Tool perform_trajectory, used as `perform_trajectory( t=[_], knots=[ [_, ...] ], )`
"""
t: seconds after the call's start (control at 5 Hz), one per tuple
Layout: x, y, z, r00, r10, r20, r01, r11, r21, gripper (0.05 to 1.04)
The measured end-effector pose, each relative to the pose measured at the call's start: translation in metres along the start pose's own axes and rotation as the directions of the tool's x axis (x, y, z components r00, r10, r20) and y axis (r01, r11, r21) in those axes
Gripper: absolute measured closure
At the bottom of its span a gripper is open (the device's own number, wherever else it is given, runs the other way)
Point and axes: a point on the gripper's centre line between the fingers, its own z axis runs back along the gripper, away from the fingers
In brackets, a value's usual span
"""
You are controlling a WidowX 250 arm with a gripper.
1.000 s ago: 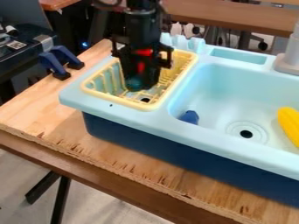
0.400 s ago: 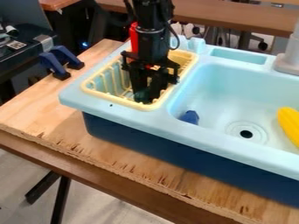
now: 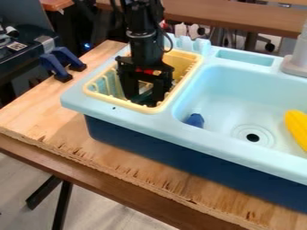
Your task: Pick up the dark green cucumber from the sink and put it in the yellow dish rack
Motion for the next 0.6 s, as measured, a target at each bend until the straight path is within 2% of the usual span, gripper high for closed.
perform_trajectory(
  t=[0.2, 0.4, 0.6],
  knots=[
    [-0.005, -0.004, 0.026, 0.997, -0.016, 0.08, 0.018, 0.999, -0.028, 0.073],
    [-0.013, -0.017, 0.046, 0.991, -0.05, 0.127, 0.057, 0.997, -0.046, 0.076],
    [-0.025, -0.035, 0.062, 0.989, -0.108, 0.104, 0.111, 0.993, -0.025, 0.076]
  ],
)
